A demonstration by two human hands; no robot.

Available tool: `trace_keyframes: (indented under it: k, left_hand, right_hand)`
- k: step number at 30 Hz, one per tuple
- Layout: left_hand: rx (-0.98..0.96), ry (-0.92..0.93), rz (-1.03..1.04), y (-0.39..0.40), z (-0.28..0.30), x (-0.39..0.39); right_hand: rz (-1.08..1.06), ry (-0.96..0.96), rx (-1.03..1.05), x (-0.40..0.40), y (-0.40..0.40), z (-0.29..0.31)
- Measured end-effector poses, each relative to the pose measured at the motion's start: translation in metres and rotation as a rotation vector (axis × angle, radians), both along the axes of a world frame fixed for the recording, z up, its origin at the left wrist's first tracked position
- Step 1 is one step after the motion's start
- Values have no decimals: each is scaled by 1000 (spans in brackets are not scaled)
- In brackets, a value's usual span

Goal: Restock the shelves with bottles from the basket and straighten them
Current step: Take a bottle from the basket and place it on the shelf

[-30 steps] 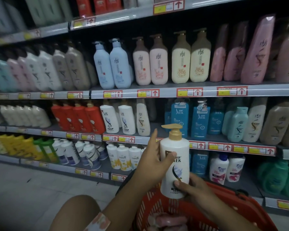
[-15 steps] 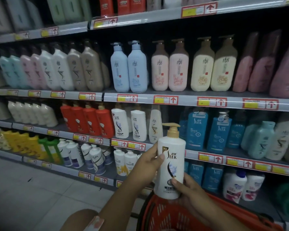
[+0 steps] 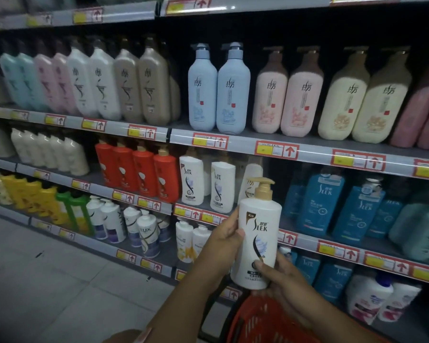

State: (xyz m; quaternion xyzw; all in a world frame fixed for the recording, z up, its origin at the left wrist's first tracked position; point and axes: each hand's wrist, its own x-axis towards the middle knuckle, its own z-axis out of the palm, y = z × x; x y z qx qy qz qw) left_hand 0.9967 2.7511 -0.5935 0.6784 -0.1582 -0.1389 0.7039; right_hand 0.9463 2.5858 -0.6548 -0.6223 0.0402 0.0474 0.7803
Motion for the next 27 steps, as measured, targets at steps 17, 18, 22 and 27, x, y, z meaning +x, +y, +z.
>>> trace_keyframes:
  k: [17,18,22,27]
  left_hand:
    - [75,39,167,27,-6,117]
    - [69,45,189,27,-8,122]
    - [80,41,217,23,-13,137]
    - [74,52,164,9,-12,134]
  right_hand:
    - [-30,-98,-467,132,63,0]
    - [-29,-100,-465,139,66,-1]
    - [-56,-108,-477,150,69,-10]
    - [-114,-97,-496,146,53,-13]
